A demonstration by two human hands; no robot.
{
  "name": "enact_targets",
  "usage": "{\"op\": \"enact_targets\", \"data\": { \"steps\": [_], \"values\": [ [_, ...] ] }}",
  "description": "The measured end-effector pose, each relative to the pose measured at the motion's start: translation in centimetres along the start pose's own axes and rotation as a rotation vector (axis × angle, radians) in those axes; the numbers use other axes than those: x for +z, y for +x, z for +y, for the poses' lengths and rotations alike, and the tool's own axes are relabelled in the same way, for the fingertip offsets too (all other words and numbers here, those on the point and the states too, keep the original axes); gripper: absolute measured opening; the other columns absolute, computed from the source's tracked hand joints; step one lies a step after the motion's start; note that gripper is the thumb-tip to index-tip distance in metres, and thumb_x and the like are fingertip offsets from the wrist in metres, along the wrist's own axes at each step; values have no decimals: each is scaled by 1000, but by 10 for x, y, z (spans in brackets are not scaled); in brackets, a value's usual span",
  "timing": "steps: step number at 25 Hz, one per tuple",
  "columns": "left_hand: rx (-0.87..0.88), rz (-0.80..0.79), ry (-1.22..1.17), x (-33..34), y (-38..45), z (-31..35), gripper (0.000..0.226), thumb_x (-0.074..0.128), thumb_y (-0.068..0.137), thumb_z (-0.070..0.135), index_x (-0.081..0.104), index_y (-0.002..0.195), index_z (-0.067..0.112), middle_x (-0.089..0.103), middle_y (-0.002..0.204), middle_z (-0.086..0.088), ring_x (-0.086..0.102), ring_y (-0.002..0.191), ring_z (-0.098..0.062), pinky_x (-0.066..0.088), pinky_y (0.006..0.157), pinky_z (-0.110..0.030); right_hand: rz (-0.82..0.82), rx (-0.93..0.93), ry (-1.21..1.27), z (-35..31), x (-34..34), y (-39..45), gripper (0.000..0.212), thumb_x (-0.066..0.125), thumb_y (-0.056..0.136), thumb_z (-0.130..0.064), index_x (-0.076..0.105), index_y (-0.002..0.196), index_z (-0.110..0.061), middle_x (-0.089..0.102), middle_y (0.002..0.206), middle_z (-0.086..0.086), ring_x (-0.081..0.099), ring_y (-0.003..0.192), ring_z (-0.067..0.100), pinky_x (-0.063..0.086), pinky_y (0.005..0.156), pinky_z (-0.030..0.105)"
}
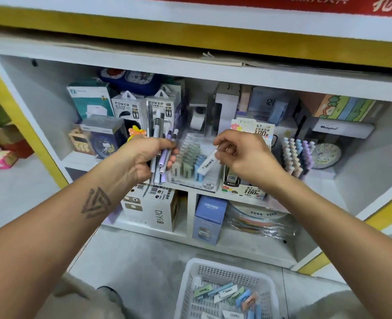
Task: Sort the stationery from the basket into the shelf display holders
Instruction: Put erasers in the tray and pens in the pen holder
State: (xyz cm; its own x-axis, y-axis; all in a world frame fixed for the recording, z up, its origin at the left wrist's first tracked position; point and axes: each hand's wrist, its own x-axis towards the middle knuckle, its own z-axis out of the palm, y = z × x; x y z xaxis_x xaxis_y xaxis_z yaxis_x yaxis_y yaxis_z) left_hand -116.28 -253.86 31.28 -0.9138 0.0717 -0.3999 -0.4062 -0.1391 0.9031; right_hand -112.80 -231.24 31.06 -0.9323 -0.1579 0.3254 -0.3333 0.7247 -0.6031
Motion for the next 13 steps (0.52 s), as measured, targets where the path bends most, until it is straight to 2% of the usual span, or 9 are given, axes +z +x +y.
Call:
{"op": "enact_targets", "data": {
  "steps": [4, 7, 10, 13],
  "values": [
    [-14, -25, 1, -10, 6, 3, 6, 63, 89, 3, 66, 86, -2, 67, 68, -12, 59, 47, -16, 49, 42, -24, 63, 10, -7, -4, 11, 18, 15, 73, 89, -14, 70, 97, -26, 65, 82, -14, 64, 79, 6, 55, 79, 24],
    [-23, -38, -15, -10, 6, 7, 6, 61, 89, 3, 65, 86, -1, 66, 68, -11, 59, 46, -16, 49, 42, -23, 171, 1, -53, -4, 15, 31, 13, 71, 90, -15, 68, 96, -27, 63, 80, -17, 61, 77, 1, 51, 74, 18],
    [-13, -20, -64, -7, 2, 12, 5, 58, 91, 1, 63, 89, -1, 65, 69, -12, 58, 43, -15, 48, 41, -21, 280, -37, -105, -2, 18, 44, 9, 66, 93, -13, 67, 100, -18, 68, 84, -6, 64, 79, 15, 56, 77, 32],
    [-10, 10, -74, -8, 1, 8, 8, 58, 92, 1, 63, 97, -3, 64, 69, -12, 58, 43, -15, 49, 41, -21, 294, -50, -247, -1, 29, 57, 9, 62, 95, -7, 66, 102, -9, 70, 88, 9, 64, 82, 28, 56, 76, 44]
  ]
}}
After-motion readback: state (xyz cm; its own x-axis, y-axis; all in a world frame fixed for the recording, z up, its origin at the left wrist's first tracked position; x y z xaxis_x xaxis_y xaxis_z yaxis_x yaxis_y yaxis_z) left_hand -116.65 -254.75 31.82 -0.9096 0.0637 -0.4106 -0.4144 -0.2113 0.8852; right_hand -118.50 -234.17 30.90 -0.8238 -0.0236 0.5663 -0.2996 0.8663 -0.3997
